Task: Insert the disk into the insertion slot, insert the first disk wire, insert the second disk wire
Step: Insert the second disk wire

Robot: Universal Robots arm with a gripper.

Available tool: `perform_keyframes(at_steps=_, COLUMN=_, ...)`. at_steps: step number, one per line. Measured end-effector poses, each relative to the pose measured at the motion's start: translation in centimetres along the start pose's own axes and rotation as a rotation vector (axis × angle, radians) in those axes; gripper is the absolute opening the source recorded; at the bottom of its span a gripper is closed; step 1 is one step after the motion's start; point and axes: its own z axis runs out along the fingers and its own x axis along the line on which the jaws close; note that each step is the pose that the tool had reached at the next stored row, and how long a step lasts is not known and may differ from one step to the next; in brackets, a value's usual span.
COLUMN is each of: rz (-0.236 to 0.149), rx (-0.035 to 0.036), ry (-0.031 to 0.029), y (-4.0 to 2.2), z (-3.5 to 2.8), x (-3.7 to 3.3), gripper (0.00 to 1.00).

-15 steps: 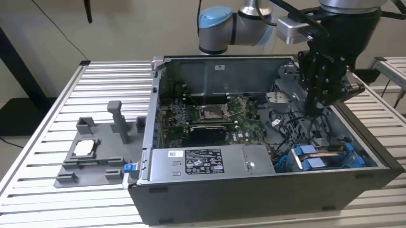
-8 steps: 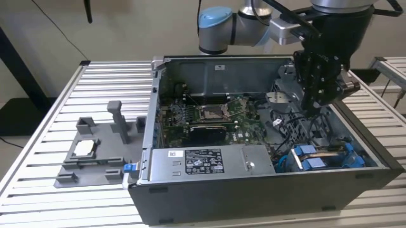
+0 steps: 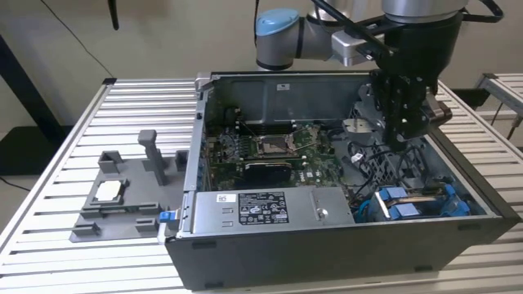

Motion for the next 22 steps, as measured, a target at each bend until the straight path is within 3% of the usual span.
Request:
perform_keyframes(at_steps=2, rz=-0.001, rx=0.0132, ry=0.0076, y=0.29, z=0.04, x=-0.15, gripper=0.27)
perform_keyframes(at_steps=6, rz=-0.001, rx=0.0491, ry=0.0212, y=0.70, z=0.16, x=-0.47, gripper=0.27)
perform_keyframes(at_steps=9, rz=-0.002, rx=0.0625, ry=0.0286, y=0.96, z=0.35, x=-0.63, gripper=0.27)
perform_keyframes(at_steps=11, rz=-0.004, rx=0.0699, ry=0.0305, y=1.03, z=0.50, x=-0.71, gripper=0.27)
perform_keyframes(at_steps=17, rz=-0.008, rx=0.0725, ry=0.0308, y=1.13, z=0.52, x=-0.73, gripper=0.25)
perform_keyframes(at_steps=18, rz=-0.008, rx=0.0725, ry=0.0307, y=1.16, z=0.52, x=-0.74, gripper=0.18)
perform_keyframes(at_steps=22, rz=-0.009, rx=0.0726, ry=0.0305, y=1.21, z=0.52, x=-0.74, gripper=0.16)
